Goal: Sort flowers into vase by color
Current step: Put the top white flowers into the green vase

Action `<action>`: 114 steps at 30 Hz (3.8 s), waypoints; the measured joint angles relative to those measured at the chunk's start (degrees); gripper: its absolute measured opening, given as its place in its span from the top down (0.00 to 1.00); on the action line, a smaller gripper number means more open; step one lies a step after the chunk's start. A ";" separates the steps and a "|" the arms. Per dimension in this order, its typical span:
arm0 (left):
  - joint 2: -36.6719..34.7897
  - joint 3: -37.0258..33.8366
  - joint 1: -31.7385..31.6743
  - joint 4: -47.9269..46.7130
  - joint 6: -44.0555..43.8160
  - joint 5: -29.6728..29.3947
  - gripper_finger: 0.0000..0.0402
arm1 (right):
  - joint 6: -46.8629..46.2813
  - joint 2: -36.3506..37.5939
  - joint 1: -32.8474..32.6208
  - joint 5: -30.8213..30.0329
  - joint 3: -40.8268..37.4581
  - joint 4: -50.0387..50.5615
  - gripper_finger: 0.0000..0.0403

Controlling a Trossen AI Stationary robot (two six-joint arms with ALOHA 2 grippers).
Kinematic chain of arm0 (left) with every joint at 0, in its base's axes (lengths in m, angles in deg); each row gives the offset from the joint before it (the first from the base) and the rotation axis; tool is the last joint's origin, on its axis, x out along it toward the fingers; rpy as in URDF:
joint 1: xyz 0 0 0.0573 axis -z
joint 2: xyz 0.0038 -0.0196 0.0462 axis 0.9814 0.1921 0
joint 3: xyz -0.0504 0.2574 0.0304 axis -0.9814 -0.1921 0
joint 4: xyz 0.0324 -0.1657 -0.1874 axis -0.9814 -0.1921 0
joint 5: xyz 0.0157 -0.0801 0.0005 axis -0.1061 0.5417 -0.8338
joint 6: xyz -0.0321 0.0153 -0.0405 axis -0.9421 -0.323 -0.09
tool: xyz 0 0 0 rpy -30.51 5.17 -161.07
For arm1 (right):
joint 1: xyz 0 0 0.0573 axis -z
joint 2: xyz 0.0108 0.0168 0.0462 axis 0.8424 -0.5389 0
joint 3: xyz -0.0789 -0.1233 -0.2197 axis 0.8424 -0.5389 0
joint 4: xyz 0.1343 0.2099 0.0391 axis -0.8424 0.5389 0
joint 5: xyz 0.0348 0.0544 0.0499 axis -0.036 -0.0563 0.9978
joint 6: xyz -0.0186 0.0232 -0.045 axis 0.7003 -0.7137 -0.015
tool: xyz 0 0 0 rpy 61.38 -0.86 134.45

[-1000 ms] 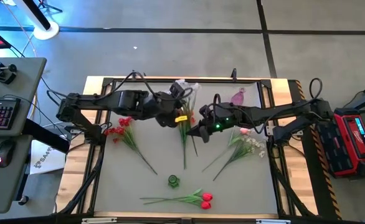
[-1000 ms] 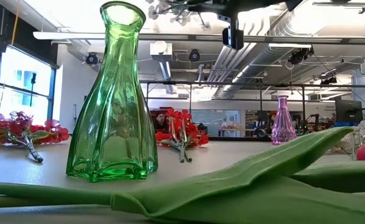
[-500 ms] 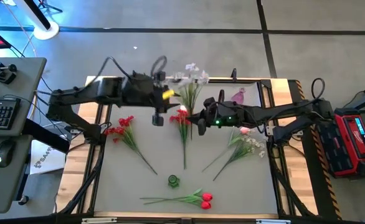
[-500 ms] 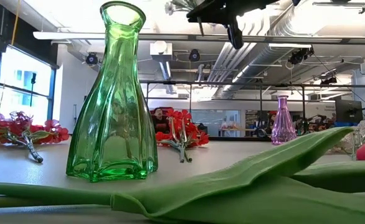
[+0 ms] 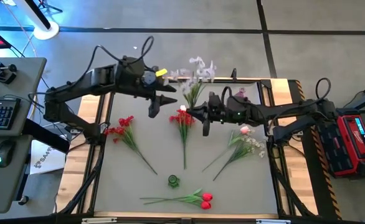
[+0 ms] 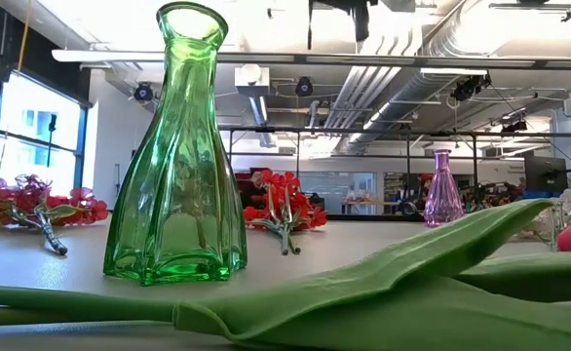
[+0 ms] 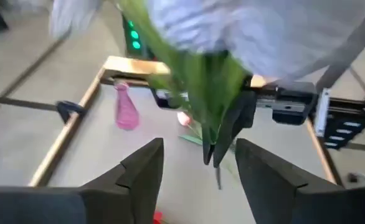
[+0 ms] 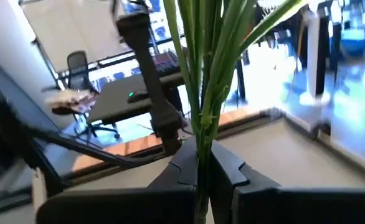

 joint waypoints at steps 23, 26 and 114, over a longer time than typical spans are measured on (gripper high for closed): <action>8.76 -0.11 1.03 17.17 0.56 7.18 0.39 | 12.08 0.00 -1.14 -2.37 0.00 -2.11 1.00; 8.83 -0.11 0.29 17.20 0.80 7.10 0.50 | 12.59 0.00 -1.24 -2.38 0.00 -2.11 1.00; -19.18 -36.44 40.18 34.97 -2.44 -12.68 0.99 | -7.34 24.57 -0.06 -0.87 0.04 30.67 0.46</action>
